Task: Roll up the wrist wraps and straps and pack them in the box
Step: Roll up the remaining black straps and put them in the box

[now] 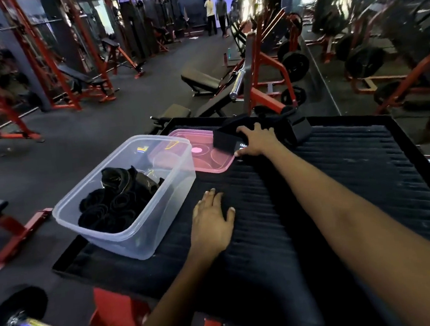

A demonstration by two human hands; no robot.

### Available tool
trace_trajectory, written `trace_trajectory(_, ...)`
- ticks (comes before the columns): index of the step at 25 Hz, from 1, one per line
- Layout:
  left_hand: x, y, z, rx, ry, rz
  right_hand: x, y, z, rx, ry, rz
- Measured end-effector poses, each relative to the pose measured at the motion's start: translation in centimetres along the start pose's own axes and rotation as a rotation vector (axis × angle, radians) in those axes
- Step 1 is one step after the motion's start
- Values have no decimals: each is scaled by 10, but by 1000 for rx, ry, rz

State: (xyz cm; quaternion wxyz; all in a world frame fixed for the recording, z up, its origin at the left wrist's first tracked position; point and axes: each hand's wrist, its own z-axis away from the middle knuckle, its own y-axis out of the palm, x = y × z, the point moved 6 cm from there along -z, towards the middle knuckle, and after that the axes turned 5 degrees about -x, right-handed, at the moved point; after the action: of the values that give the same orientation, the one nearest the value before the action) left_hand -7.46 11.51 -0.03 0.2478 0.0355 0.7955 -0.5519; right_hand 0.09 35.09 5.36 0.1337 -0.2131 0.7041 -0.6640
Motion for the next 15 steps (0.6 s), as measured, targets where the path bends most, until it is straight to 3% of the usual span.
trace_trajectory(3, 1, 0, -1, -16, -5, -3, -6, -1, -1, -58, -5, -45)
trace_trajectory(8, 2, 2, -1, -5, -17, -8, -27, -11, 23, -136, 165, -327)
trace_trajectory(15, -5, -7, 2, -18, 6, 93, -28, -28, 103, -9, 186, -541)
